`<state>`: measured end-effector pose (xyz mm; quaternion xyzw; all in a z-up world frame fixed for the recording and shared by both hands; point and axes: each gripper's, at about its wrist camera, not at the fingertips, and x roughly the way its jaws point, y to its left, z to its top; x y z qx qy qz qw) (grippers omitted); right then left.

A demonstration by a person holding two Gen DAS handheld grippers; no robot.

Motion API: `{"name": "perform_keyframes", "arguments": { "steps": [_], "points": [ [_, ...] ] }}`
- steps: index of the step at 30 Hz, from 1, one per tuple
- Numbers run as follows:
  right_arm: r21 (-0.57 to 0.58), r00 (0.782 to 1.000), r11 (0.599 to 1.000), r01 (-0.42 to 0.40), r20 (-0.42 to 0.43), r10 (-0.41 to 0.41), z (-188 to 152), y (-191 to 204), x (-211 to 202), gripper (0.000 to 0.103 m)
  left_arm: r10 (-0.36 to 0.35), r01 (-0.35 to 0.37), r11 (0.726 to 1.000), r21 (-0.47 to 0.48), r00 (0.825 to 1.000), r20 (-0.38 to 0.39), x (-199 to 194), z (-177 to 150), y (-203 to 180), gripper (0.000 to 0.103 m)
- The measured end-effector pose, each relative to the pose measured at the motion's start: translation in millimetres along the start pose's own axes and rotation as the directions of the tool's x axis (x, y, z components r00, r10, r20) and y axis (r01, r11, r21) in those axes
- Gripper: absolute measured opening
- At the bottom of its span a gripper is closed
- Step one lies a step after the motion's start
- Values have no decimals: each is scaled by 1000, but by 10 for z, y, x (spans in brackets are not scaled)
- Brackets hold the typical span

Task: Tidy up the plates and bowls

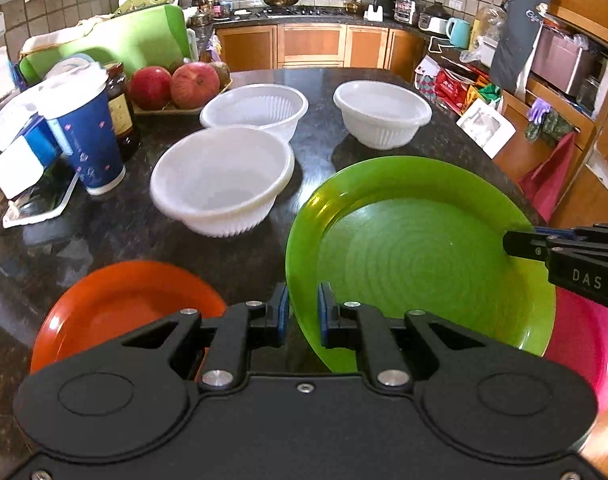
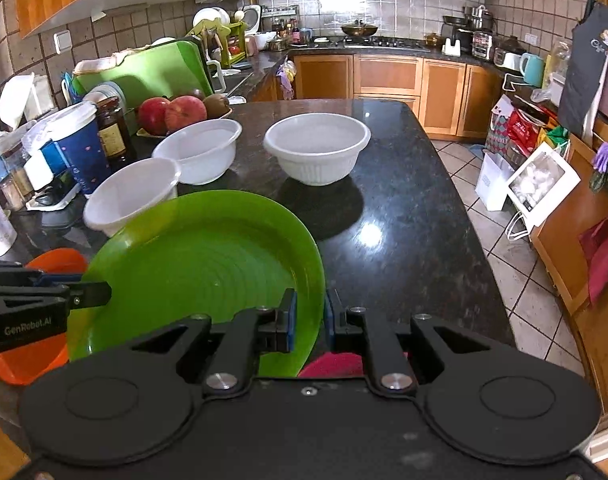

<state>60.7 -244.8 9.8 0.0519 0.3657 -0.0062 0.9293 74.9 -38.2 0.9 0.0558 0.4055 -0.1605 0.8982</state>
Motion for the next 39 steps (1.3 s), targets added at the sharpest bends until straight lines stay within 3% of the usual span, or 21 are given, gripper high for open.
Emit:
{"name": "perform_keyframes", "arguments": {
  "steps": [11, 24, 33, 39],
  "points": [
    [75, 998, 995, 59, 13, -60, -486, 103, -359, 16, -39, 40, 997, 69, 999, -9, -207, -315, -73, 19],
    [174, 987, 972, 157, 13, -162, -779, -411, -660, 16, -114, 116, 986, 120, 993, -23, -205, -362, -694, 19],
    [166, 985, 971, 169, 13, -174, -790, -947, -687, 16, -93, 96, 990, 107, 995, -34, -66, -322, -1132, 19],
    [146, 991, 980, 132, 8, -135, -787, -1155, -607, 16, -48, 50, 995, 81, 998, -33, -21, -352, -1244, 19]
  ]
}}
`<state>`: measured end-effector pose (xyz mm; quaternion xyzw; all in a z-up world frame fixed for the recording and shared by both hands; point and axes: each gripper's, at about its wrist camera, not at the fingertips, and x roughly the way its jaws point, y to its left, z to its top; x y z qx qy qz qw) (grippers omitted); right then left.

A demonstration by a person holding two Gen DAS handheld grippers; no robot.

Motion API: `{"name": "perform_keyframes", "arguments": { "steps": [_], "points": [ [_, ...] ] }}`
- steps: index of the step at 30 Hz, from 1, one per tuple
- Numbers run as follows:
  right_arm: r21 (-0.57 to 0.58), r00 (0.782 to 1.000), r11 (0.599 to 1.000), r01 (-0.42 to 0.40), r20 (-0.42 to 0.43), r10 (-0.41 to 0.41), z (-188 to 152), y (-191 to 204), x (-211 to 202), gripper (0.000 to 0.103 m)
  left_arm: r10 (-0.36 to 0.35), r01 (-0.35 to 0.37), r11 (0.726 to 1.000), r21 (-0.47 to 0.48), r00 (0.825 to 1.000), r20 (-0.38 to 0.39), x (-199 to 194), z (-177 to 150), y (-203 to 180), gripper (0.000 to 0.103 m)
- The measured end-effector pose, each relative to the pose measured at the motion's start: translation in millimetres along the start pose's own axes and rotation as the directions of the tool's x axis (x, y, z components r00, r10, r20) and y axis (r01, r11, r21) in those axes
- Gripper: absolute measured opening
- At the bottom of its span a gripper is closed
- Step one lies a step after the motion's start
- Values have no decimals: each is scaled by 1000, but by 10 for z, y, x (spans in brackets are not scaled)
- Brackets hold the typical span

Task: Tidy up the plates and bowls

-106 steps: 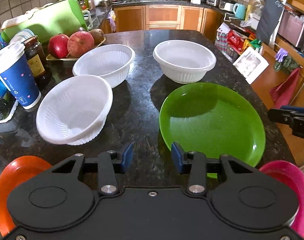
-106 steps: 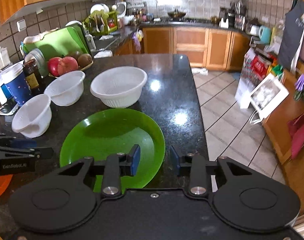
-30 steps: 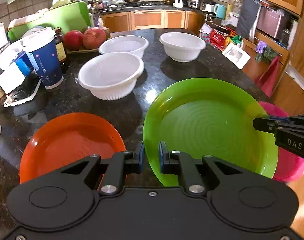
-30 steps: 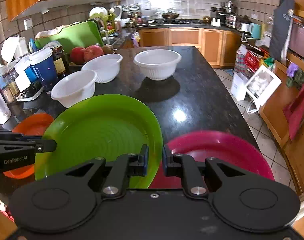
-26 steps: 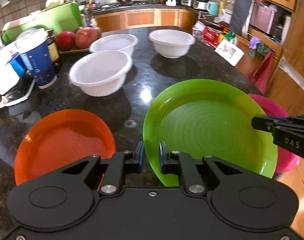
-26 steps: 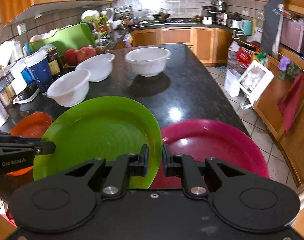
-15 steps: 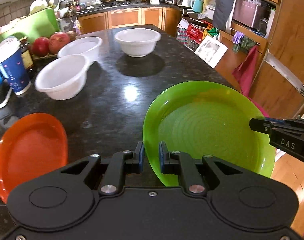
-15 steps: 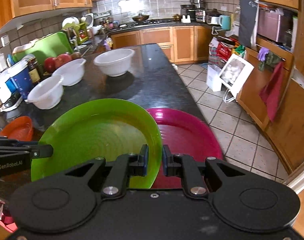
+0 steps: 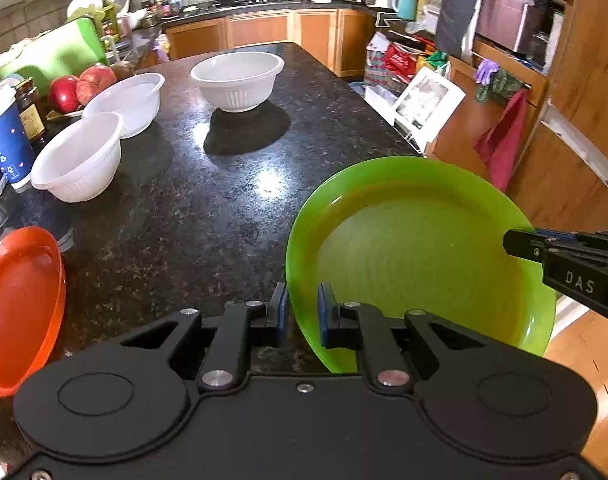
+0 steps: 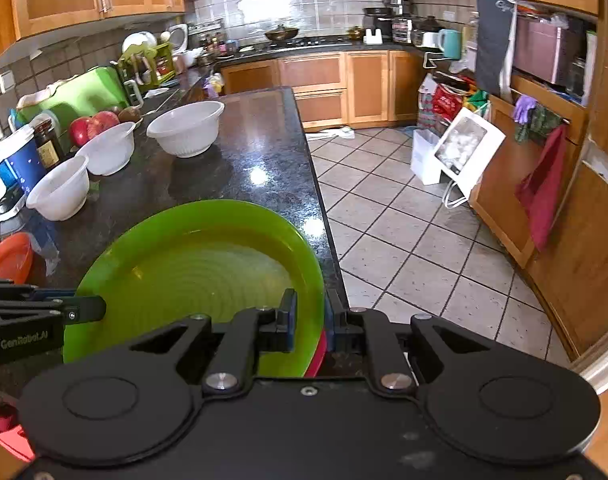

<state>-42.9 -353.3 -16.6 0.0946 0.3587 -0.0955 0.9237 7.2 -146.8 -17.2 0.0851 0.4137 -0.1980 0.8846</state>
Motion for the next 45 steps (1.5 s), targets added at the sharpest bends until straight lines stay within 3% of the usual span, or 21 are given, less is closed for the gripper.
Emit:
{"name": "perform_keyframes", "arguments": {
  "steps": [11, 15, 25, 27, 28, 30, 38, 45],
  "points": [
    [-39, 997, 997, -69, -26, 68, 41, -151, 171, 16, 66, -67, 997, -35, 998, -20, 101, 8, -166, 20],
    [-60, 997, 995, -75, -13, 75, 24, -121, 163, 25, 71, -72, 996, -45, 997, -16, 87, -1, -197, 31],
    [-87, 996, 993, -83, 16, 85, 30, -158, 104, 25, 89, -90, 993, -77, 996, -16, 28, -16, -225, 31],
    [-93, 996, 992, -86, 27, 89, 32, -167, 88, 28, 98, -98, 992, -84, 995, -15, 19, 0, -234, 35],
    [-95, 995, 991, -90, 31, 93, 30, -168, 79, 29, 101, -102, 991, -87, 995, -15, 11, 1, -236, 43],
    [-97, 994, 990, -99, 36, 103, 37, -173, 65, 31, 109, -108, 990, -95, 994, -3, -16, -4, -242, 48],
    [-113, 987, 984, -136, 71, 145, 36, -121, 32, 39, 150, -146, 982, -123, 988, 23, -136, -40, -237, 49],
    [-128, 970, 970, -205, 103, 219, 42, 19, -1, 49, 220, -210, 958, -196, 975, 29, -281, -134, -9, 54]
  ]
}}
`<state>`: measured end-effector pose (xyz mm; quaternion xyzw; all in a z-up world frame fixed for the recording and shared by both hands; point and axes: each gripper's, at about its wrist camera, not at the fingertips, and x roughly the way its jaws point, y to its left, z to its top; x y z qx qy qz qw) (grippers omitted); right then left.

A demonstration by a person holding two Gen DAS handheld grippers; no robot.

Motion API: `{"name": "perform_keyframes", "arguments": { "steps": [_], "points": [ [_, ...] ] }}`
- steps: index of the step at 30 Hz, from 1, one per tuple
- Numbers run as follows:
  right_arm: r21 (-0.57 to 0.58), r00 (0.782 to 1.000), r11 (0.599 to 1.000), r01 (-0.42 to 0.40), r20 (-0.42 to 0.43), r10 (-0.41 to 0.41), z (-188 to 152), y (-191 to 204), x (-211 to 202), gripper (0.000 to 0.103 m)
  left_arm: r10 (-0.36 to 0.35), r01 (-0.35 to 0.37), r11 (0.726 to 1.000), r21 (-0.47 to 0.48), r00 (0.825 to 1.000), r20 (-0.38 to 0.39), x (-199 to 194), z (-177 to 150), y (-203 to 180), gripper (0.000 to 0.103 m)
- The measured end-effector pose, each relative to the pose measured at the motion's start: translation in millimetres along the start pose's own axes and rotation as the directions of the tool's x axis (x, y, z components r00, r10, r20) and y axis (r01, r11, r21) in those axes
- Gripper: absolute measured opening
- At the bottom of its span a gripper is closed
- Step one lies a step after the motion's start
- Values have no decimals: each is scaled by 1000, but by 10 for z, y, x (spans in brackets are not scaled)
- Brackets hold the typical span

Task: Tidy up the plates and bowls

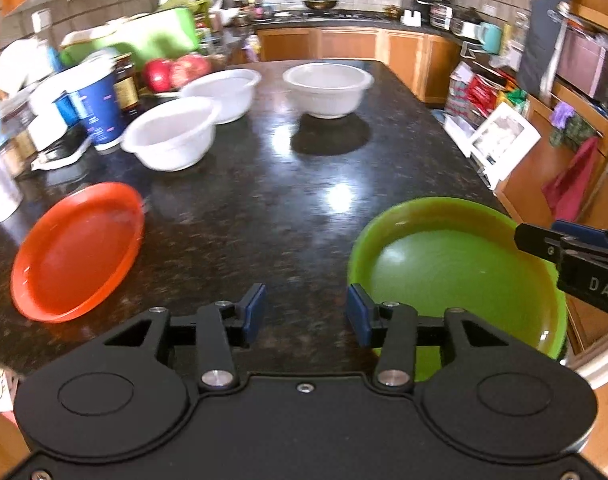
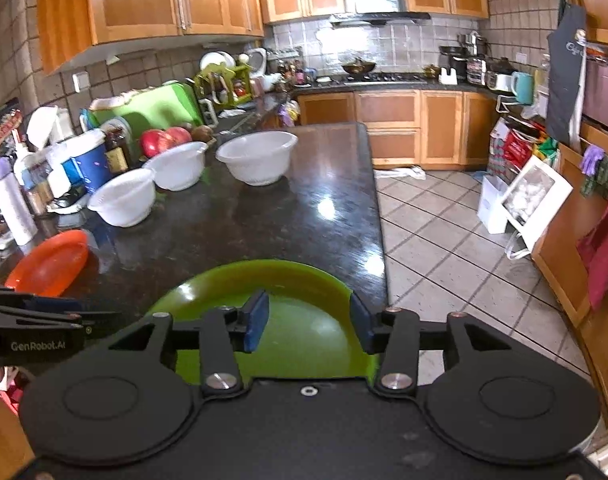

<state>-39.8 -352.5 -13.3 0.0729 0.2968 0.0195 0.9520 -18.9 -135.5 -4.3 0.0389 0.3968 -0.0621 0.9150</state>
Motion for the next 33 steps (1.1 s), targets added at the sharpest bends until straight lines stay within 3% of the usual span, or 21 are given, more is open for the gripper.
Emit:
{"name": "perform_keyframes", "arguments": {
  "steps": [8, 13, 22, 26, 33],
  "points": [
    [-18, 997, 997, -70, 25, 70, 73, 382, 71, 55, 82, -80, 992, -96, 997, 10, -34, -22, 600, 54],
    [-53, 995, 996, -76, 54, 79, 138, 829, 149, 56, 131, -128, 982, -141, 991, 17, -7, 6, 1154, 54],
    [-55, 994, 993, -100, 37, 102, 260, 1767, 504, 56, 186, -181, 975, -128, 982, 29, 74, 113, 2101, 54],
    [-53, 994, 992, -111, 14, 112, 271, 2149, 713, 56, 170, -168, 980, -103, 985, 20, 126, 112, 2410, 54],
    [-72, 997, 995, -73, -23, 71, 220, 2714, 987, 56, 61, -62, 997, -52, 998, -29, 229, 91, 2714, 53]
  ]
}}
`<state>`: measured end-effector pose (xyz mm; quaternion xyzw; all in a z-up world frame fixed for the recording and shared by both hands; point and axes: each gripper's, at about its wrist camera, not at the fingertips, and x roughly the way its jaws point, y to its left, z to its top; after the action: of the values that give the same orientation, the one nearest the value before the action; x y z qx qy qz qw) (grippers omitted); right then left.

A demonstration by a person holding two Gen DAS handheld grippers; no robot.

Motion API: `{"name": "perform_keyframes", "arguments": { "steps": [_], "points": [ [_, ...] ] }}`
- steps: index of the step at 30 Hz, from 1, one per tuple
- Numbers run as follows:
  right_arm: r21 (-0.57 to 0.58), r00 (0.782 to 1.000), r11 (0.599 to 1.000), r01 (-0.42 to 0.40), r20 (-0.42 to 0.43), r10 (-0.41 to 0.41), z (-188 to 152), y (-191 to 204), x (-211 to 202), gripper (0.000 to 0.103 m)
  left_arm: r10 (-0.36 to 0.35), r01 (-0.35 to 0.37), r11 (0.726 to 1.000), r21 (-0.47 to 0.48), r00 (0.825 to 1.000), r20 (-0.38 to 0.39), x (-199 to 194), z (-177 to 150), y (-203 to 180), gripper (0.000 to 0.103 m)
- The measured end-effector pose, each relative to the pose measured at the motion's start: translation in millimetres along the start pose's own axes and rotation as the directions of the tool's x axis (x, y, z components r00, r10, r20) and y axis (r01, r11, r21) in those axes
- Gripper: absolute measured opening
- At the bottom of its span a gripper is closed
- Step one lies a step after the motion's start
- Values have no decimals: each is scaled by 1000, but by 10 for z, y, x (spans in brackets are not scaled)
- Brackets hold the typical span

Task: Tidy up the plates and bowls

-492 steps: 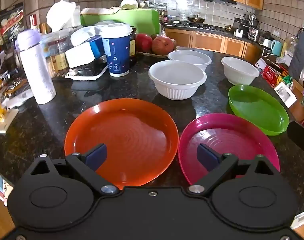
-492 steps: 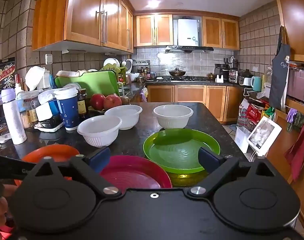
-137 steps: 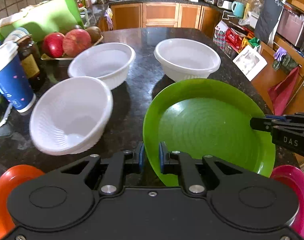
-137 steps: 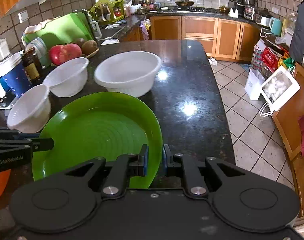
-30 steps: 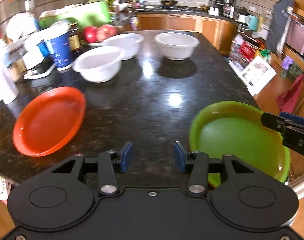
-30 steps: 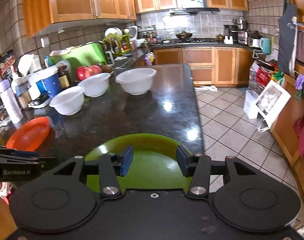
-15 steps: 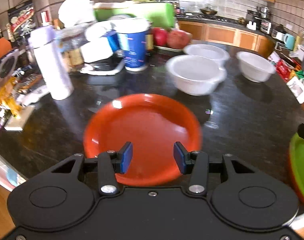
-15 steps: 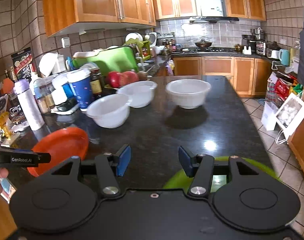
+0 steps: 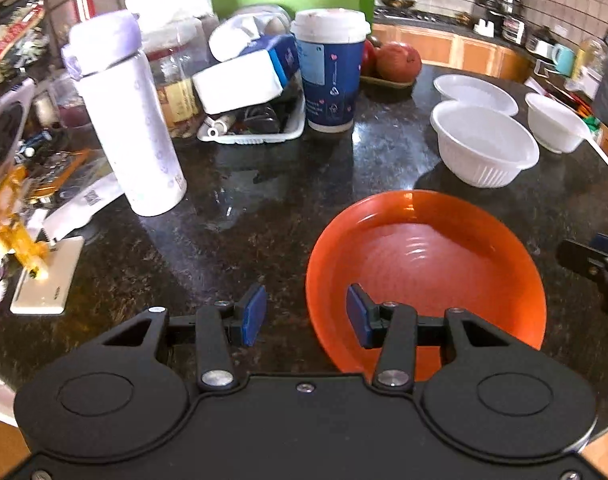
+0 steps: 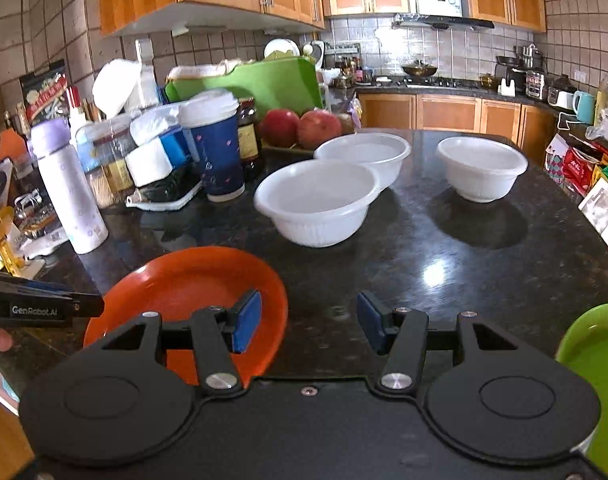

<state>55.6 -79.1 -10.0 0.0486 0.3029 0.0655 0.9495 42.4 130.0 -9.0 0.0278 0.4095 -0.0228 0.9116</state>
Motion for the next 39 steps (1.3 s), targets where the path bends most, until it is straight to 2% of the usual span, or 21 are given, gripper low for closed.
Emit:
{"name": "perform_keyframes", "arguments": {
  "steps": [8, 12, 18, 23, 30, 36, 39],
  "points": [
    [14, 994, 995, 96, -50, -95, -46, 205, 188, 54, -114, 115, 993, 41, 993, -25, 124, 18, 145, 53],
    [31, 991, 994, 103, -91, -100, -64, 219, 264, 50, -129, 130, 990, 58, 991, -33, 205, 34, 163, 53],
    [13, 987, 992, 125, -99, -123, -99, 286, 307, 43, -158, 162, 984, 76, 986, -51, 268, 36, 174, 52],
    [14, 986, 992, 129, -112, -126, -128, 297, 334, 37, -154, 159, 983, 94, 987, -55, 289, 27, 152, 50],
    [19, 985, 991, 129, -116, -126, -146, 305, 364, 28, -159, 165, 982, 96, 985, -67, 311, 22, 147, 42],
    [15, 985, 992, 126, -121, -123, -154, 315, 371, 25, -151, 157, 983, 95, 986, -63, 313, 24, 151, 27],
    [13, 985, 993, 120, -125, -117, -162, 322, 375, 20, -154, 159, 983, 93, 986, -62, 308, 20, 156, 25]
  ]
}}
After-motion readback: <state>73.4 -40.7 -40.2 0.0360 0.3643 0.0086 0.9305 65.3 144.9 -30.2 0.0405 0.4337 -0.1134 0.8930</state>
